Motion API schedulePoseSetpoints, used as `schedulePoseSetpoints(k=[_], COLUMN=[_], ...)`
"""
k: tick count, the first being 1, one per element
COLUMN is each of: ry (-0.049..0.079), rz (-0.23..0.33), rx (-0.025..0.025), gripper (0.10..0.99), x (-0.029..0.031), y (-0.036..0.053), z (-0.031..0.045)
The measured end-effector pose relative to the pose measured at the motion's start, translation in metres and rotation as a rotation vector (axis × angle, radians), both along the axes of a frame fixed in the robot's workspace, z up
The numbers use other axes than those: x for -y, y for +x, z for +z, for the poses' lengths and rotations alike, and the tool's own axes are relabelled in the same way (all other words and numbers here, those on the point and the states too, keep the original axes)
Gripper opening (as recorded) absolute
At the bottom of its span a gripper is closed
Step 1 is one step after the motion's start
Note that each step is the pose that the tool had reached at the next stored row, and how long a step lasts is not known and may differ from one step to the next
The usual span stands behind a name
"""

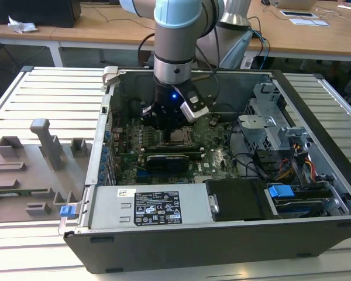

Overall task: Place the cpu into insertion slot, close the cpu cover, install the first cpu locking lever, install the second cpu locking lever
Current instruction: 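Install the second cpu locking lever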

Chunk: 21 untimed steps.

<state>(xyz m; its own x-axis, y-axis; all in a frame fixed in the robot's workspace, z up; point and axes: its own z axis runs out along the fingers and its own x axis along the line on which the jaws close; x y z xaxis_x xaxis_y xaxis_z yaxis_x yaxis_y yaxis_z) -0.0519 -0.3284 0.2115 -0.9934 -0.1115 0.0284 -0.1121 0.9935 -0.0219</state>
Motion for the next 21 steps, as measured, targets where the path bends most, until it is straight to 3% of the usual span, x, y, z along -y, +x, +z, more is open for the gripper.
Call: schedulePoseSetpoints(k=[2,3,6,8,9,11,14,21], ry=[-0.001,-0.002,-0.007,-0.023,-0.029,-0.035,-0.038,-0.038], rz=[0.000,0.000,0.000,0.000,0.000,0.000,0.000,-0.001], rx=[-0.0098,-0.0222,-0.0359,-0.0368,-0.0367,-0.0368,-0.0368,-0.0367], gripper=[0.106,0.106,0.106,0.106,0.106,0.106,0.106,0.106], x=[-0.0029,-0.0056,-0.0087,-0.0094,-0.0094,-0.0094,-0.0094,-0.0094], y=[0.0073,0.0165,0.0299,0.0326,0.0329,0.0330,0.0331,0.0330], z=[0.0000,0.0000,0.0001,0.0131,0.0232,0.0366,0.0481,0.0491])
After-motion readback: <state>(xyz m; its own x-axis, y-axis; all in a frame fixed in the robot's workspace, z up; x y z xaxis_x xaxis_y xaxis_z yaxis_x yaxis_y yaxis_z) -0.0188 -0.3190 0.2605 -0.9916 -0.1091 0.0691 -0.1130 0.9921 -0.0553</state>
